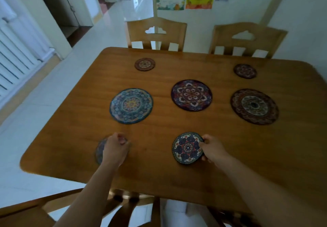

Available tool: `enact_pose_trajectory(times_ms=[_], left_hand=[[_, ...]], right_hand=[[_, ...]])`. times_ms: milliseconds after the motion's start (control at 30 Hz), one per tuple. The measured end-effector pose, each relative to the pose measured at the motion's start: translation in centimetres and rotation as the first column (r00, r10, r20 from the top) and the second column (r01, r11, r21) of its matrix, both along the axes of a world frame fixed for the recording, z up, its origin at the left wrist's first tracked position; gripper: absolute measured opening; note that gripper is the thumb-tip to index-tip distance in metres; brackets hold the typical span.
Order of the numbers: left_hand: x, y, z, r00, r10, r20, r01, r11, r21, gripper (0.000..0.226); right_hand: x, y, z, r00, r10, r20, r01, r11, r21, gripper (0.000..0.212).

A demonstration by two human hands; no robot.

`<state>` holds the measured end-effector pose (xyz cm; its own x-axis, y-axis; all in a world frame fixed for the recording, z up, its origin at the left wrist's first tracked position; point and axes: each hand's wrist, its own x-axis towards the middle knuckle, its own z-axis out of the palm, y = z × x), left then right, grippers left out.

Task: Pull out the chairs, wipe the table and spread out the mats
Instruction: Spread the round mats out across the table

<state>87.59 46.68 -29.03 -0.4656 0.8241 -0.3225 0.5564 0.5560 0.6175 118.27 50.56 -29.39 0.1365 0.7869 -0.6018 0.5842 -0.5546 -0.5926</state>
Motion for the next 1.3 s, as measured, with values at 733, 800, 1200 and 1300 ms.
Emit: enact_pose_trajectory(times_ms=[733, 800, 1200, 1300], left_hand=[[22.5, -4.6, 2.6, 0.849, -0.053, 0.526, 0.105, 0.992, -0.069, 0.01], [22.4, -5.0, 2.9, 0.857, -0.058, 0.513, 0.103, 0.993, -0.059, 0.011], [21.6, -6.2, 3.4, 0.854, -0.037, 0.519, 0.069, 0.997, -0.043, 0.007], [20.7, -5.6, 3.8, 0.852, -0.022, 0.523, 0.056, 0.997, -0.049, 0.002]], right_hand=[[25.7, -10.3, -0.7, 0.94, -0.289, 0.181, 0.259, 0.95, 0.173, 0.024], [25.9, -10.0, -0.5, 0.942, -0.276, 0.192, 0.247, 0.955, 0.162, 0.022], [25.7, -9.6, -0.2, 0.923, -0.279, 0.265, 0.231, 0.953, 0.197, 0.027], [23.7, -8.7, 0.3, 0.939, -0.266, 0.219, 0.207, 0.944, 0.257, 0.027]])
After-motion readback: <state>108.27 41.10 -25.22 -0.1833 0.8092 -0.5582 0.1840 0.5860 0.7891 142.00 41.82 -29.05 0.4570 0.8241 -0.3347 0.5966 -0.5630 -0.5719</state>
